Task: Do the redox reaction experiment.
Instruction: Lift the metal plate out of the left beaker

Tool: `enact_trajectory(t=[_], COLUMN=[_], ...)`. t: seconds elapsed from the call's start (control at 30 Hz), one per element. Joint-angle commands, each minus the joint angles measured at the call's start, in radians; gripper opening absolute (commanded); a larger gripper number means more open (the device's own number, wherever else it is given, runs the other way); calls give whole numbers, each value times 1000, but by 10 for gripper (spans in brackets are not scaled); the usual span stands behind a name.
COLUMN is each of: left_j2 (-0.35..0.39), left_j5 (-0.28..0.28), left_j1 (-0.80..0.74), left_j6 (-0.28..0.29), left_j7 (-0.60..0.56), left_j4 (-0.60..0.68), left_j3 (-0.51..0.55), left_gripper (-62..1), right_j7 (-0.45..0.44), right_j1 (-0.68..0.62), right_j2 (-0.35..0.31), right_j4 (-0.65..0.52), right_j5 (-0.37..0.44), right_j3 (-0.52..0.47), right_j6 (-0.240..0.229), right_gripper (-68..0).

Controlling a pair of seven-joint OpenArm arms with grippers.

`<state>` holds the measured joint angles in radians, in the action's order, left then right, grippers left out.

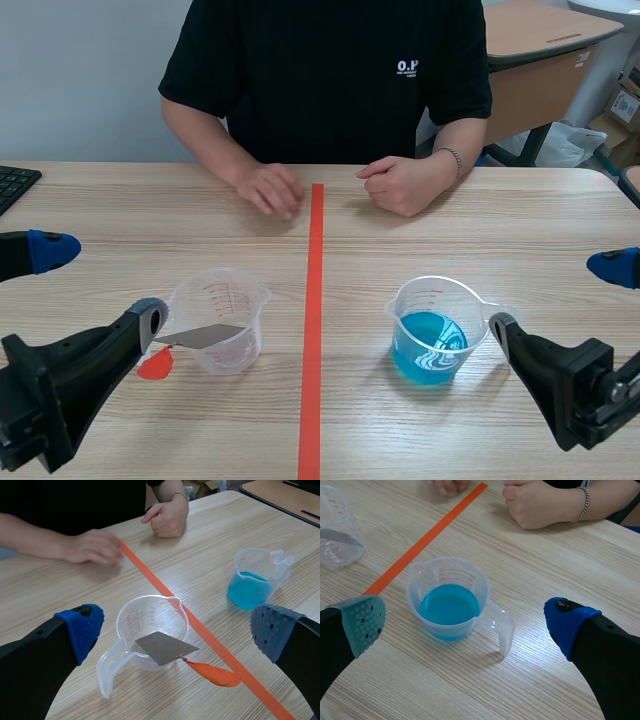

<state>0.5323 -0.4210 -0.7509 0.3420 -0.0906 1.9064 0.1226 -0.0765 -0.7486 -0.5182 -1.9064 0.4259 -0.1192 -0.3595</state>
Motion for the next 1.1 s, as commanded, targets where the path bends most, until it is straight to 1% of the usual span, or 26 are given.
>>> enact_trajectory(t=[0.0,0.53,0.73,0.9,1.07], left_j2=[0,0,0,1,26], left_j5=[-10,-9,11,51,52], left_j1=[1,0,-3,-48,-145], left_j6=[2,2,2,-3,-8], left_j7=[-18,-17,-14,-56,-114], left_j4=[18,18,18,18,18], left_j3=[-5,-5,-4,10,63], left_gripper=[14,14,14,14,14], right_j7=[-15,-15,-16,-16,-16], right_j1=[-2,-2,-2,-2,-2], right_j2=[-5,-5,-5,-5,-5], right_j4=[-18,-18,-18,-18,-18], right_j5=[3,3,3,3,3], right_j3=[-5,-5,-5,-5,-5], right_j6=[3,3,3,3,3], right_gripper=[4,4,4,4,4])
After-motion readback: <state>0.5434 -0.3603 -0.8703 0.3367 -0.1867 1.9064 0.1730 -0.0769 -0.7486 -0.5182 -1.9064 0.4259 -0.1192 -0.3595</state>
